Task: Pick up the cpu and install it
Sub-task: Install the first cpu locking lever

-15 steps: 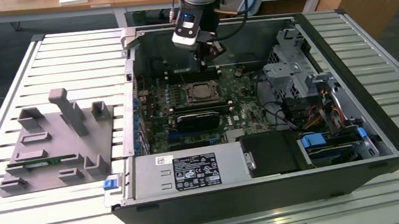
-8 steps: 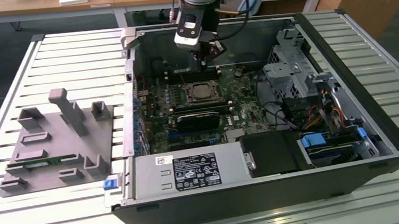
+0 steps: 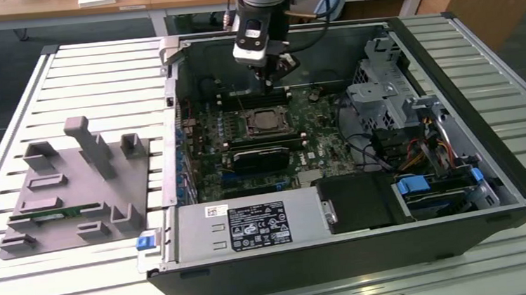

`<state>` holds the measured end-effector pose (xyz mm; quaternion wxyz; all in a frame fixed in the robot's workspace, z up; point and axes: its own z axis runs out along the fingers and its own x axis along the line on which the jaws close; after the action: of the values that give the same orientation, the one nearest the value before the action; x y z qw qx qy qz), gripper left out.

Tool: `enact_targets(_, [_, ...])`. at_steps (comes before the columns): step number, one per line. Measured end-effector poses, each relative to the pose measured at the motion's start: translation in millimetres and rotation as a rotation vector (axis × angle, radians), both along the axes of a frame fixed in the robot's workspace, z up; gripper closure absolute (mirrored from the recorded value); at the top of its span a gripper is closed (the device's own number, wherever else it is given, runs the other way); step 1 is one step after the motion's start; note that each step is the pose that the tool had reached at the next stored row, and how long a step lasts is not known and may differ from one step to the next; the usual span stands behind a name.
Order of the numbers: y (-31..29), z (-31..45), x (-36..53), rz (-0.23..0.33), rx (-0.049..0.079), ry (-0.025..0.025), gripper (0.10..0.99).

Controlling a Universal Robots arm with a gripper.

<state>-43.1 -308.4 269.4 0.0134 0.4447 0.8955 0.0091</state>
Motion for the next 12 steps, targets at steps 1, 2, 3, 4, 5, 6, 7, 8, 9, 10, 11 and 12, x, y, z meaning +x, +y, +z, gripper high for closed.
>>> enact_targets(1, [0.0,0.0,0.0,0.015,0.0,0.0,0.98])
enact_targets(2, [0.0,0.0,0.0,0.031,0.0,0.0,0.98])
enact_targets(3, [0.0,0.0,0.0,0.048,0.0,0.0,0.98])
enact_targets(4, [0.0,0.0,0.0,0.066,0.0,0.0,0.98])
enact_targets(5, [0.0,0.0,0.0,0.084,0.0,0.0,0.98])
enact_targets(6, [0.0,0.0,0.0,0.102,0.0,0.0,0.98])
enact_targets(7, [0.0,0.0,0.0,0.12,0.0,0.0,0.98])
enact_targets(8, [0.0,-0.1,0.0,0.138,0.0,-0.0001,0.98])
enact_targets(9, [0.0,-0.1,0.0,0.156,0.0,0.0,0.98])
enact_targets(10, [0.0,-0.1,0.0,0.175,0.0,-0.0001,0.98])
enact_targets(11, [0.0,-0.2,0.0,0.193,0.0,-0.0001,0.98])
enact_targets(12, [0.0,-0.2,0.0,0.211,0.0,0.0,0.98])
